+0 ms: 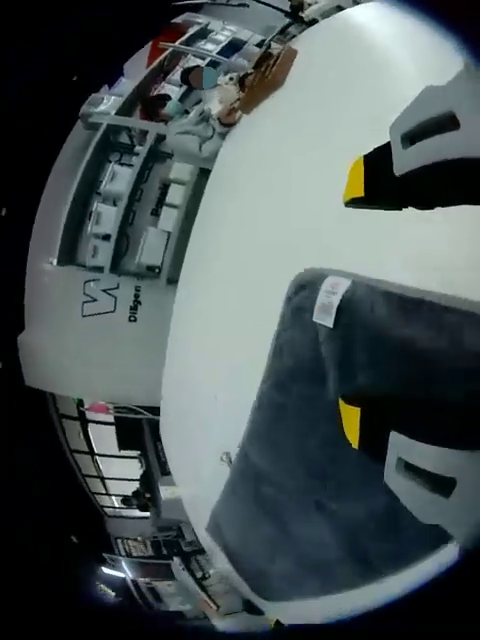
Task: Open the folded towel by lifting each exposed corner and separating the folded layers until the towel lies flat within the target outline without major curled edges
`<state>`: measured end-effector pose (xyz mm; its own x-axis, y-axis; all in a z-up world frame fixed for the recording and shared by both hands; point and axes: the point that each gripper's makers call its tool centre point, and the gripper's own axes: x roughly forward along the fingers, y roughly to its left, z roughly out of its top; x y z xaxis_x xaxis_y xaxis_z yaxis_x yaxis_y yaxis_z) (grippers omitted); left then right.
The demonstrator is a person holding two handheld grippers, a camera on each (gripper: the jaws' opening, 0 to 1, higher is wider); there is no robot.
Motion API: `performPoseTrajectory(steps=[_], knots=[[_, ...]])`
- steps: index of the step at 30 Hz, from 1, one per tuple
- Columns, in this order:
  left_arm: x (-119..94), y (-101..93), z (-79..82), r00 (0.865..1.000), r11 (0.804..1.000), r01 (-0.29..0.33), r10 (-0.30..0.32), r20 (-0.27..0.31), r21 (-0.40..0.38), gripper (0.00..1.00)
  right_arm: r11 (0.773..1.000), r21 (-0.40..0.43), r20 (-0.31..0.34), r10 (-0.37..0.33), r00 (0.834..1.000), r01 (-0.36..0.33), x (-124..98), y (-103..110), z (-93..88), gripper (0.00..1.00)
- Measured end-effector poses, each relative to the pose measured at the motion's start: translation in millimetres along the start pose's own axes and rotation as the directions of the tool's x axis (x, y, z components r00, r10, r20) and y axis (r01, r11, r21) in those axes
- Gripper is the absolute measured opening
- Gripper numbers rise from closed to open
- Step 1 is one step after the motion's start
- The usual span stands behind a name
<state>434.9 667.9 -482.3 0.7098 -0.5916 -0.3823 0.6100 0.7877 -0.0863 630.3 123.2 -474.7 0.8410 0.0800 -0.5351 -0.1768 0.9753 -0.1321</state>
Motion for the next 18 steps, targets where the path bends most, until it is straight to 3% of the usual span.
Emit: performPoseTrajectory(steps=[3, 5, 12, 18], knots=[[-3, 1.6, 2.3, 1.000, 1.000, 0.006, -0.006, 0.003, 0.003, 0.92, 1.000, -0.018, 0.009, 0.022, 1.000, -0.022, -24, 21, -9.9, 0.96], [-6, 2.9, 4.6, 1.000, 1.000, 0.011, -0.011, 0.010, 0.008, 0.92, 0.999, -0.017, 0.020, 0.043, 0.999, -0.043, -37, 26, -14.2, 0.99], [-15, 14.8, 7.2, 1.000, 1.000, -0.005, 0.005, 0.015, 0.026, 0.94, 0.993, 0.020, 0.013, 0.116, 0.993, -0.116, -97, 74, -50.2, 0.99], [-24, 32.7, 7.5, 0.998, 0.999, -0.051, 0.051, 0.029, 0.011, 0.97, 0.992, 0.031, 0.014, 0.122, 0.992, -0.122, -136, 99, -84.0, 0.99]])
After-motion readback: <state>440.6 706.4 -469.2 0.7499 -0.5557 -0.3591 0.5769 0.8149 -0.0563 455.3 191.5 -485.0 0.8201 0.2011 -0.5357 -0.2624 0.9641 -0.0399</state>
